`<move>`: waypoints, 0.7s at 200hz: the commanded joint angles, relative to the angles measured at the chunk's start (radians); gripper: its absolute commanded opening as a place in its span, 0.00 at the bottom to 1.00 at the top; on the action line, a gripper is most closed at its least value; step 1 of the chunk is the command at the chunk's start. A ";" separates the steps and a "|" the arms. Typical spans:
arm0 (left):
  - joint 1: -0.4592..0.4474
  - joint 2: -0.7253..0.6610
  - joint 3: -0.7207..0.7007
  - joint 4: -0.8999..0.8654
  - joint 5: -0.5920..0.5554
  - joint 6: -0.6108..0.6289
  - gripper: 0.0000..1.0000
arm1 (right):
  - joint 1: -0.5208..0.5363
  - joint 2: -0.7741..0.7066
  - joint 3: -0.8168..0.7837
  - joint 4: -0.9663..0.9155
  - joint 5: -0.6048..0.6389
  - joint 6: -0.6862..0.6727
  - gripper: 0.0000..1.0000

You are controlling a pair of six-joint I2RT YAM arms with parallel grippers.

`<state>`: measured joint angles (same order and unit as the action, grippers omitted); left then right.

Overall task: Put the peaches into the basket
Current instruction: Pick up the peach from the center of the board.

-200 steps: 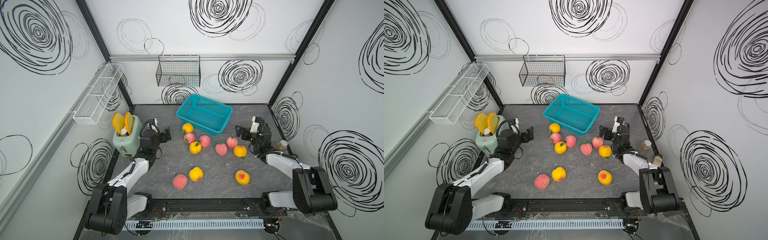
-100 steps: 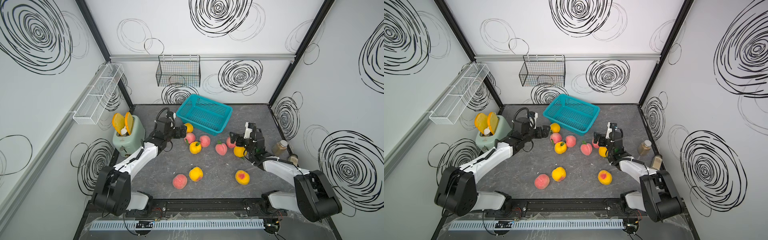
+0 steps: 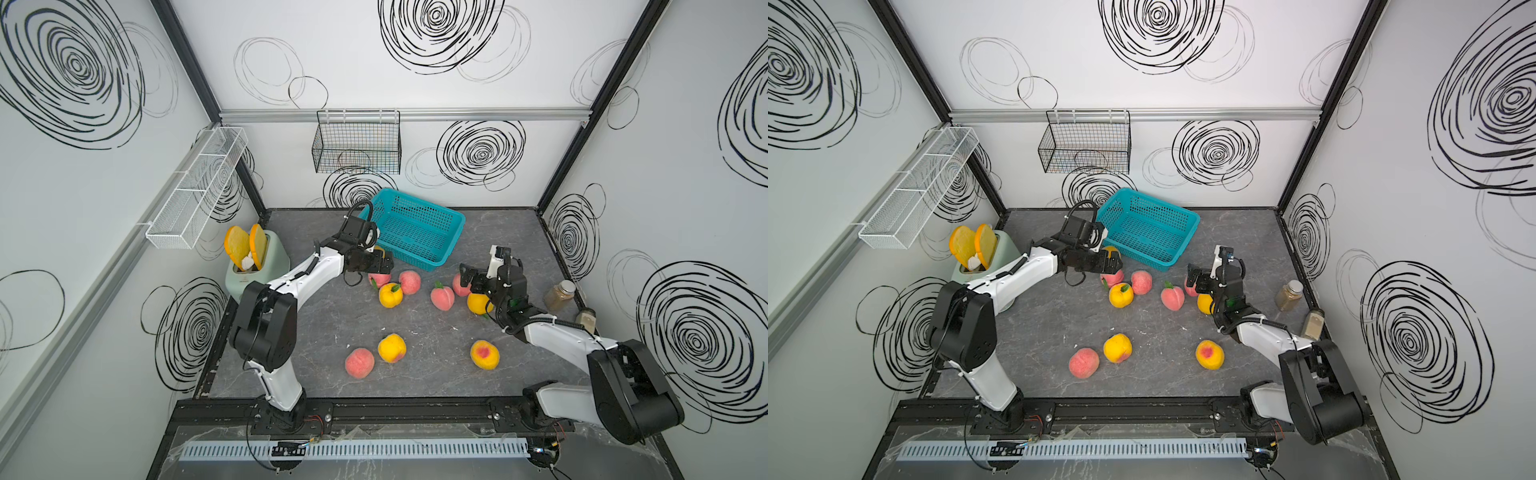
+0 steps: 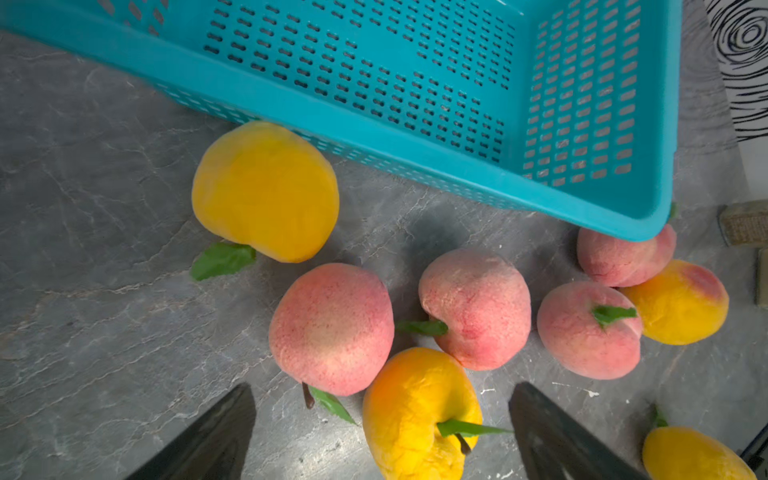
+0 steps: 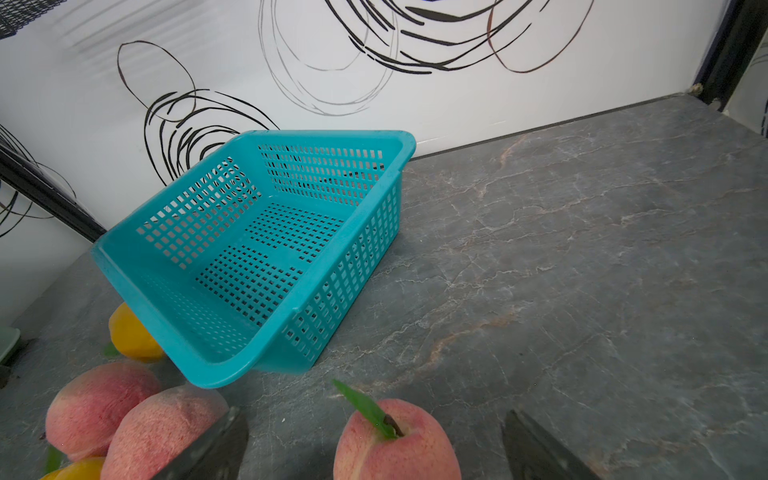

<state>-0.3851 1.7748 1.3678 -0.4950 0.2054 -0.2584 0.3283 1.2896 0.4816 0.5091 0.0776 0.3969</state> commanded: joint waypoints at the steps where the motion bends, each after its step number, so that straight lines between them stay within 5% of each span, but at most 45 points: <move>1: -0.014 0.062 0.071 -0.120 -0.144 0.023 0.99 | 0.016 -0.006 -0.007 0.023 0.025 0.008 0.99; 140: -0.033 0.174 0.113 -0.088 -0.133 0.000 1.00 | 0.077 0.067 0.007 0.048 0.080 0.000 0.99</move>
<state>-0.4282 1.9339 1.4609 -0.5980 0.0647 -0.2550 0.3962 1.3365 0.4801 0.5335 0.1352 0.3962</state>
